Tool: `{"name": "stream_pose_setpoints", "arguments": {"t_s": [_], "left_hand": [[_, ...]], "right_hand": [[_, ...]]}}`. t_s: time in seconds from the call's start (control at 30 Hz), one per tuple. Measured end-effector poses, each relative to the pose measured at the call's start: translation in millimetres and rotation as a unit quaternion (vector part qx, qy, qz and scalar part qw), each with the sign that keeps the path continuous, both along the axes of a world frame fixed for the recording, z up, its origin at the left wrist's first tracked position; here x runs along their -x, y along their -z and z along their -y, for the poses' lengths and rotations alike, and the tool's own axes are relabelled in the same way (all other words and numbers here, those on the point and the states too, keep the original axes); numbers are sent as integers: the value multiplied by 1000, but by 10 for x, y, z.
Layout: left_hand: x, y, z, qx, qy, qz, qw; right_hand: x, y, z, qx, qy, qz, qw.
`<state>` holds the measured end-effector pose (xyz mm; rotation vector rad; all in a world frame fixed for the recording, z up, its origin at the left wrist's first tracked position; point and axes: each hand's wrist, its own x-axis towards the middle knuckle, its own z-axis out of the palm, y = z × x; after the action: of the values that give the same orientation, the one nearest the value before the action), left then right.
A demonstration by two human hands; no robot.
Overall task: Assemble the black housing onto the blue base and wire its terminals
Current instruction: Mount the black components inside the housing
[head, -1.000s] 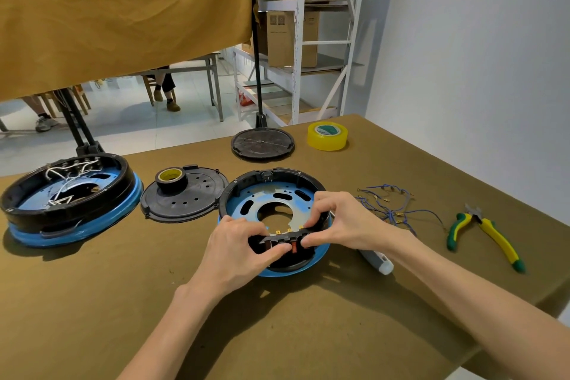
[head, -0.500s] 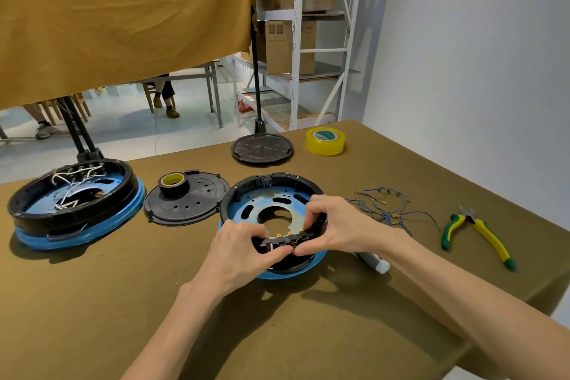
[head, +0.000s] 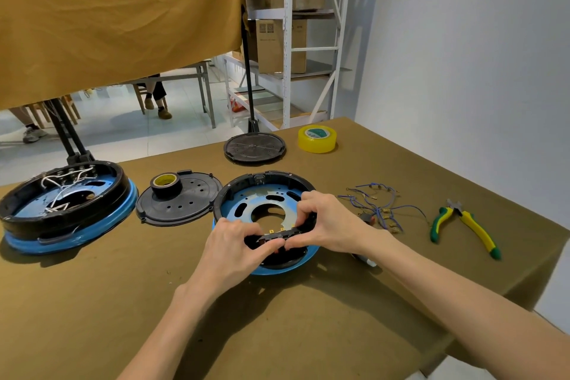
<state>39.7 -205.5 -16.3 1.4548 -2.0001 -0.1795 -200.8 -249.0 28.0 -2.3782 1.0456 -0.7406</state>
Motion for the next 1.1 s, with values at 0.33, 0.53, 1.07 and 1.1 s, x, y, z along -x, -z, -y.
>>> {"name": "stream_pose_setpoints", "arguments": {"t_s": [0.33,0.53,1.07,1.1], "left_hand": [[152,94,-24,76,-28,-40,996],[293,131,41,107,-65,-37,991],[138,-135,-180,14,75,-198,977],[152,-147,-204,5,90,-198,976]], "right_hand": [[689,232,120,63,320,-2,945],[961,448,182,33,388,-237,890],[-18,51,-378,-130,82,338,928],[-109,43,-405,-154,54,351,922]]}}
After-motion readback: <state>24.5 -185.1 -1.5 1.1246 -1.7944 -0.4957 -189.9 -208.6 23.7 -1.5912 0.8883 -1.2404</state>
